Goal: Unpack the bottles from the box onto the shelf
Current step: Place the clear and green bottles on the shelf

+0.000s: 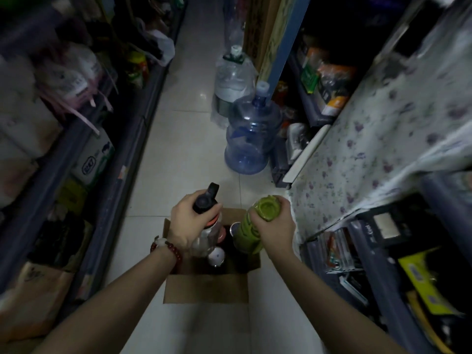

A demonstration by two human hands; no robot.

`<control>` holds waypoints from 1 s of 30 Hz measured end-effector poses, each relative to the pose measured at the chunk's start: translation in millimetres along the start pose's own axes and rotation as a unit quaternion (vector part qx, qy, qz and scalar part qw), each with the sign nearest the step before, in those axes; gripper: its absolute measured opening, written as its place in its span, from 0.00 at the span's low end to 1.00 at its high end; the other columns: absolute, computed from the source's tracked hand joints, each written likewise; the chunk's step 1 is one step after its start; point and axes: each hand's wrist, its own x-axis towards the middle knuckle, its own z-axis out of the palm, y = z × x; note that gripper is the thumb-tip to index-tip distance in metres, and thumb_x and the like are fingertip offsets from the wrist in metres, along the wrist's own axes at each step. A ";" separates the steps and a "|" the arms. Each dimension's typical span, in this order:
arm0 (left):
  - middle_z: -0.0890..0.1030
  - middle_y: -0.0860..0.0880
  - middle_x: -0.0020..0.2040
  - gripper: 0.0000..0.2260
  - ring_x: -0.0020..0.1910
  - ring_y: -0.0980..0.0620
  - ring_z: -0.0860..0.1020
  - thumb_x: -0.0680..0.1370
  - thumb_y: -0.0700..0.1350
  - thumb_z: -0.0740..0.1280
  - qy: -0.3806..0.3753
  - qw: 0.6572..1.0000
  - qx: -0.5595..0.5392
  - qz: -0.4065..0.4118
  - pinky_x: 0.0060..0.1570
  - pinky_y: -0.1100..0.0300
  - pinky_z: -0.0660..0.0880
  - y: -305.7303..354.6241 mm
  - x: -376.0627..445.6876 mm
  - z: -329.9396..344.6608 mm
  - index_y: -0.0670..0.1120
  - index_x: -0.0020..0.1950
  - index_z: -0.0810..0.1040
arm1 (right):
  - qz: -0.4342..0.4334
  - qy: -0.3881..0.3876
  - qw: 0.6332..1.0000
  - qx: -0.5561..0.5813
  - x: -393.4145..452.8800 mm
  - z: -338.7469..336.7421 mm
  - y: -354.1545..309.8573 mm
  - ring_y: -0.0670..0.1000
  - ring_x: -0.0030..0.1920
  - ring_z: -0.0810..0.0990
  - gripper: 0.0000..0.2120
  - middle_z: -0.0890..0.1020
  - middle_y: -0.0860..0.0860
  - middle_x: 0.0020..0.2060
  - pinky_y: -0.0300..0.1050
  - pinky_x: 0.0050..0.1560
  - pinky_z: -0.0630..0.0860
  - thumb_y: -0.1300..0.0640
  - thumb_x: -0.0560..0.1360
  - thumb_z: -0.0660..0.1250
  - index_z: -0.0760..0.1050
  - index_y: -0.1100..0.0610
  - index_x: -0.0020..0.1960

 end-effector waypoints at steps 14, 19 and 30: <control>0.83 0.52 0.49 0.17 0.50 0.53 0.81 0.66 0.60 0.72 -0.056 0.995 -0.042 0.068 0.56 0.51 0.78 314.5 14.0 -68.0 0.57 0.51 0.79 | -0.037 -0.013 0.999 0.007 9.1 -174.6 -274.8 0.48 0.47 0.79 0.24 0.79 0.44 0.43 0.43 0.49 0.75 0.54 0.66 0.77 0.72 0.52 0.59; 0.84 0.50 0.49 0.17 0.52 0.51 0.81 0.68 0.56 0.74 -0.089 0.991 -0.068 0.070 0.59 0.48 0.77 394.0 14.0 -76.3 0.53 0.54 0.80 | -0.060 0.001 0.998 0.012 10.2 -228.7 -346.8 0.47 0.45 0.81 0.23 0.80 0.43 0.43 0.44 0.47 0.79 0.53 0.67 0.76 0.72 0.52 0.59; 0.82 0.58 0.45 0.07 0.48 0.58 0.80 0.71 0.52 0.74 -0.171 0.968 -0.099 0.157 0.54 0.57 0.77 525.5 35.4 -92.9 0.59 0.47 0.78 | -0.082 0.070 0.994 0.021 10.8 -306.2 -456.0 0.46 0.43 0.79 0.24 0.80 0.47 0.43 0.37 0.43 0.75 0.56 0.66 0.78 0.74 0.53 0.60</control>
